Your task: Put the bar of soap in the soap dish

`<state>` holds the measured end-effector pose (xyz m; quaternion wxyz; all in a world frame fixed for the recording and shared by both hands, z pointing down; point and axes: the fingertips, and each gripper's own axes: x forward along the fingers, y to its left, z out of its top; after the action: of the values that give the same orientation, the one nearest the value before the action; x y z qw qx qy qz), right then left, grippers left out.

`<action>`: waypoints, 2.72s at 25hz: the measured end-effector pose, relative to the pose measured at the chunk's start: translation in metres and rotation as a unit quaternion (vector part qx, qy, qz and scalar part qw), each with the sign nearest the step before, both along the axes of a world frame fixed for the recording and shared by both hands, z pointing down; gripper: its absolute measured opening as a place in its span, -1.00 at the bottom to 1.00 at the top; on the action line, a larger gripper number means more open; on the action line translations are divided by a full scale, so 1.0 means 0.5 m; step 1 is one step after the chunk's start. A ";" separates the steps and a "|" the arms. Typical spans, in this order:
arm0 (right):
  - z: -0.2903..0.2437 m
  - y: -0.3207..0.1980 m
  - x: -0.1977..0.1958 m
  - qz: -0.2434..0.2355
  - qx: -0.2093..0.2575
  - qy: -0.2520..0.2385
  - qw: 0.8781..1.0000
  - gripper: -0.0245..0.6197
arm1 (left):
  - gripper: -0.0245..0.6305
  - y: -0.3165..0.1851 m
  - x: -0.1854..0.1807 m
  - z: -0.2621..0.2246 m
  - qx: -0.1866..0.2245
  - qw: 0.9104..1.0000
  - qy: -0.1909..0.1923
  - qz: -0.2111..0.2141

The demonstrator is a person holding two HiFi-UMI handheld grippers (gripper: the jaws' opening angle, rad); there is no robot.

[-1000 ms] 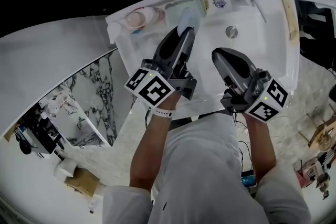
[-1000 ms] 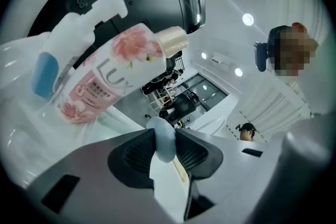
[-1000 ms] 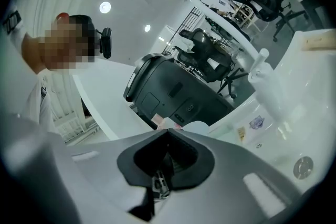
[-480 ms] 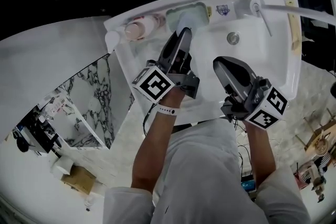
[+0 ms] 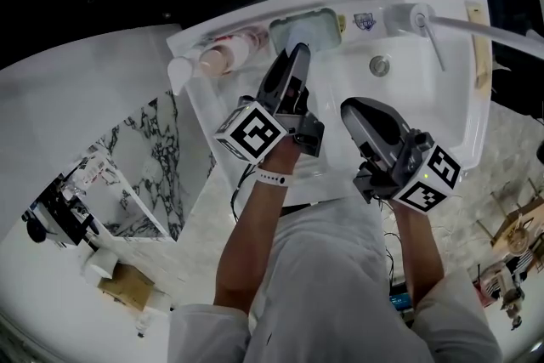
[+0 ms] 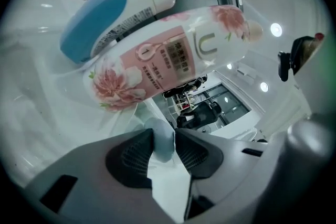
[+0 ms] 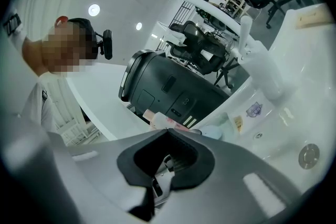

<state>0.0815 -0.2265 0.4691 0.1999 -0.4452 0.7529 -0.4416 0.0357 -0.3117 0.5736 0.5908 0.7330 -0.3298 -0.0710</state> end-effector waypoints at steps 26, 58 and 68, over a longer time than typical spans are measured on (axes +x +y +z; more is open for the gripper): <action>-0.019 0.025 0.008 0.003 0.008 -0.018 1.000 -0.89 | -0.11 0.016 -0.056 -0.014 0.066 0.985 -0.162 0.003; -0.214 0.091 -0.036 0.059 0.057 0.053 0.995 -0.63 | -0.89 0.193 -0.116 -0.180 0.136 0.961 -0.200 0.134; -0.268 0.122 -0.050 0.075 0.057 0.082 0.992 -0.54 | -0.90 0.228 -0.169 -0.289 0.177 0.952 -0.203 0.143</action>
<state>0.0563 -0.1655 0.3350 0.1946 -0.5230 0.7552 -0.3438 -0.0489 -0.1978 0.4291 0.3762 0.8642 -0.3163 0.1076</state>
